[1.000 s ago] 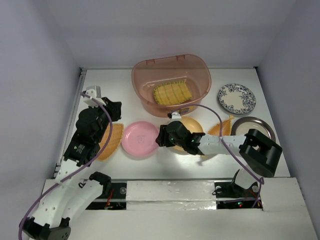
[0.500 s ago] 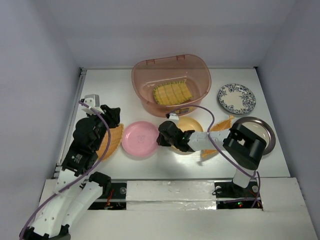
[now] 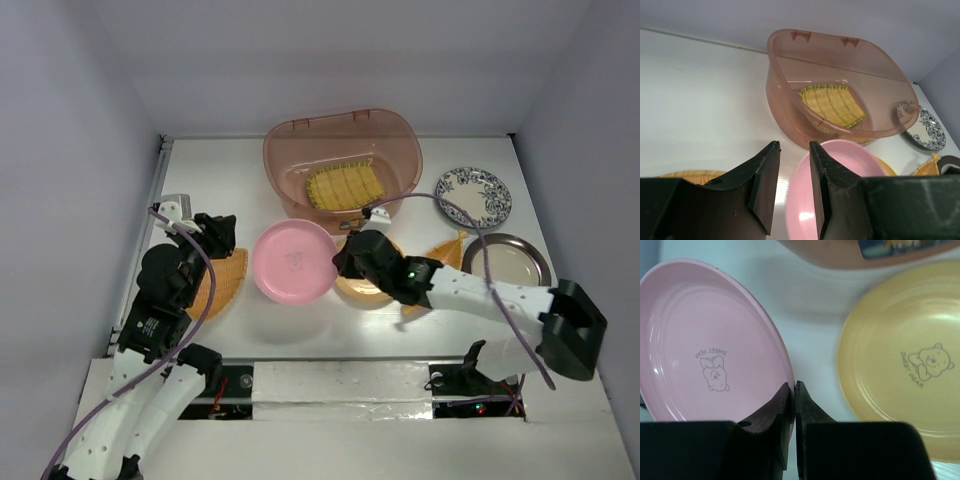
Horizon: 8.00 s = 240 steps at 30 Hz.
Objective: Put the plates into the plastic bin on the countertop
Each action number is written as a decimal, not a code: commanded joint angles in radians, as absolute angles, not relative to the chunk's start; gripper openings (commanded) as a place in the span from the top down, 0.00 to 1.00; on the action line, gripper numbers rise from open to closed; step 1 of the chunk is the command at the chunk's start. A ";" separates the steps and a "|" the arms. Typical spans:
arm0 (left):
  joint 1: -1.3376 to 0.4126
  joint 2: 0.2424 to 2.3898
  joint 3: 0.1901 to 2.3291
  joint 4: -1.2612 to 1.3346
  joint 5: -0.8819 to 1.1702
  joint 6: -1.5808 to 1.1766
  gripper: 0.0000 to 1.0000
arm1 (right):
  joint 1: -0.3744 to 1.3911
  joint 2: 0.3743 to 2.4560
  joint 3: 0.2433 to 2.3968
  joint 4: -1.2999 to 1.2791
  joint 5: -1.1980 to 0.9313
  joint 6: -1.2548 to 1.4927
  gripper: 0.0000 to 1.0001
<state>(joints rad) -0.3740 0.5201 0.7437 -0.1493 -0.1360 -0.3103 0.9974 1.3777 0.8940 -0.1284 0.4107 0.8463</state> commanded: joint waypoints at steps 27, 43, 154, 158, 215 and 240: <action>-0.313 0.460 0.739 -0.103 -0.100 -0.301 0.70 | 0.459 1.813 1.621 -0.273 0.229 0.368 0.96; -0.313 0.454 0.741 -0.109 -0.110 -0.302 0.70 | 0.500 1.623 1.440 -0.146 0.120 0.423 0.99; -0.319 0.704 0.716 -0.081 0.109 -0.422 1.00 | 0.354 1.322 1.082 0.136 -0.100 0.574 1.00; -0.380 0.727 0.609 0.024 0.101 -0.546 1.00 | 0.354 1.143 0.962 0.155 -0.078 0.557 1.00; -0.761 1.049 0.891 0.159 -0.405 -0.522 1.00 | 0.354 0.795 0.644 0.241 0.179 0.586 0.96; -0.609 1.404 1.096 0.294 -0.334 -0.445 0.53 | 0.354 0.779 0.641 0.232 0.207 0.575 0.95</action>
<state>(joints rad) -0.5381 1.5608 1.1702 0.1627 -0.2913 -0.4671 0.3546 0.7860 0.6384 0.1879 0.1875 0.5816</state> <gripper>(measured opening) 0.482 0.046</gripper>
